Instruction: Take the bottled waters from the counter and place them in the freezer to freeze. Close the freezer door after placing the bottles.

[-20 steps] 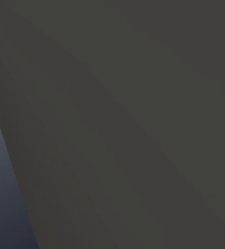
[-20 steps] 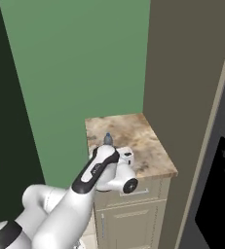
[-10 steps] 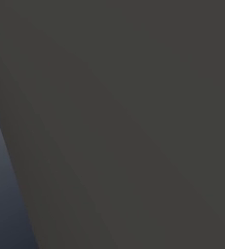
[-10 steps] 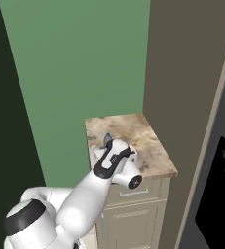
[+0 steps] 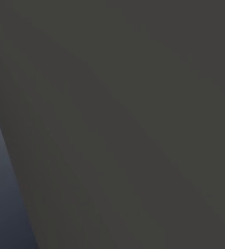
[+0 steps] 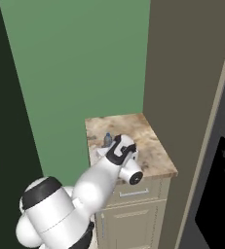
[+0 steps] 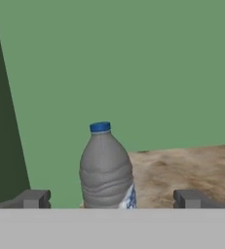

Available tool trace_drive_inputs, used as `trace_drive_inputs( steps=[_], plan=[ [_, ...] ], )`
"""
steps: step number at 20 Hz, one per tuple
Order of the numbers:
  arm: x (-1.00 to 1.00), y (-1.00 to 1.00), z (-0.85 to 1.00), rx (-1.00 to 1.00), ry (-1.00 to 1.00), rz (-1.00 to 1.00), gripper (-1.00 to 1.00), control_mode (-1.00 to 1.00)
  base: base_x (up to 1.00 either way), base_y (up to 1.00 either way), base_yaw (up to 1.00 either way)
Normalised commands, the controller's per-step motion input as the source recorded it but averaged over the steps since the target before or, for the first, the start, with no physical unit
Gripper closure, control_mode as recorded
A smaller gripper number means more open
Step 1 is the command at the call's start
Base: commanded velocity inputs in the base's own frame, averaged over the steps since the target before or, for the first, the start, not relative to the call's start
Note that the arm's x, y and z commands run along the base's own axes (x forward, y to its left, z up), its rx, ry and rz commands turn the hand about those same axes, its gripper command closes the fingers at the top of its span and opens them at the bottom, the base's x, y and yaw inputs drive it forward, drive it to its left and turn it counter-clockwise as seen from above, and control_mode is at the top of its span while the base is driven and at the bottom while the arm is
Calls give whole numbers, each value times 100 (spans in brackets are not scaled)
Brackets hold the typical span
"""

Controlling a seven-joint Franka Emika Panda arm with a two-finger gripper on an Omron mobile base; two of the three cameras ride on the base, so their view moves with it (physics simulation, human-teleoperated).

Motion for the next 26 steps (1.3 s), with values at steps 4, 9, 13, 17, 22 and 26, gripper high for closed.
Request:
trace_drive_inputs(
  steps=[4,9,13,17,22,26],
  plan=[
    [20,0,-15,0,0,0,-100,-100,0,0,0],
    [21,0,-5,0,0,0,-100,-100,0,0,0],
    [18,0,0,0,0,0,-100,-100,0,0,0],
    [13,0,0,0,0,0,-100,-100,0,0,0],
    [1,4,0,0,0,0,-100,-100,0,0,0],
    [0,10,0,0,0,1,-100,-100,0,0,0]
  ],
)
